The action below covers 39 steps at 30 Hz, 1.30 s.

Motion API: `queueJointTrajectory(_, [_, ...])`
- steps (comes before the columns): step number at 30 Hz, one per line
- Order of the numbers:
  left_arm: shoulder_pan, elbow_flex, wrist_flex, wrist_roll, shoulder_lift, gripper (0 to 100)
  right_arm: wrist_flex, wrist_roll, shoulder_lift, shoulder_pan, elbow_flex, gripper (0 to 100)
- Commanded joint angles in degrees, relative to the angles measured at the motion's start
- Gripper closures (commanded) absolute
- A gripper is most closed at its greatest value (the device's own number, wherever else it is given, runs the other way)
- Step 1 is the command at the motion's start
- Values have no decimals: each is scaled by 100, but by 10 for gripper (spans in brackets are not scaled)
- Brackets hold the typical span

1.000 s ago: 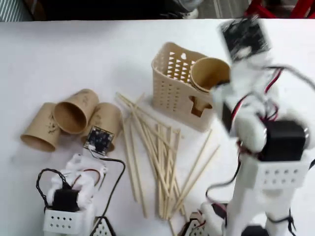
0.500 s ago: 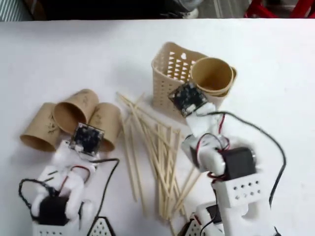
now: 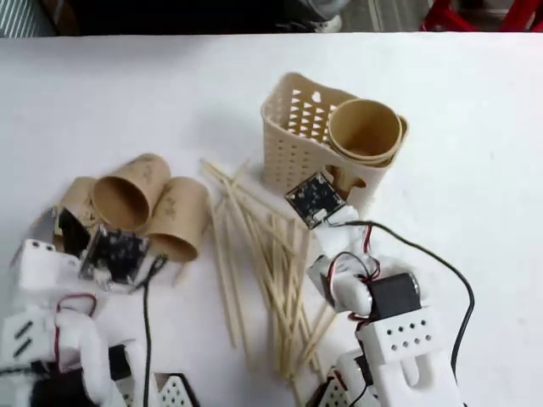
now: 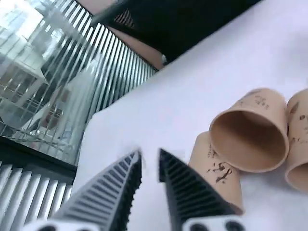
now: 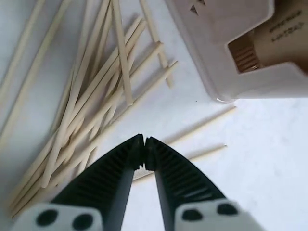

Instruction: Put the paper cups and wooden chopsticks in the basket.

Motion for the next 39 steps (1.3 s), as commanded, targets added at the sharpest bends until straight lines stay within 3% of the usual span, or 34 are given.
queueJointTrajectory(1, [-101,-888,-70,-246,1587,820,-180,53,-127,-4,62,979])
queueJointTrajectory(6, [-66,-1284,-185,-800,3055,720,-312,53,-127,22,255,979])
queueJointTrajectory(10, [-22,-1248,-949,-1292,4101,714,-620,53,-127,163,563,979])
queueJointTrajectory(20, [637,-1248,-2365,-1327,6176,715,-980,53,-127,391,844,979])
queueJointTrajectory(26, [901,-1231,-3209,-1327,6774,872,-989,53,-127,382,932,979])
queueJointTrajectory(31, [1209,-1231,-3121,-1327,6844,980,-1024,53,-127,382,941,979])
queueJointTrajectory(39, [1473,-1275,-2013,-1319,5525,978,-1007,378,-127,136,1108,978])
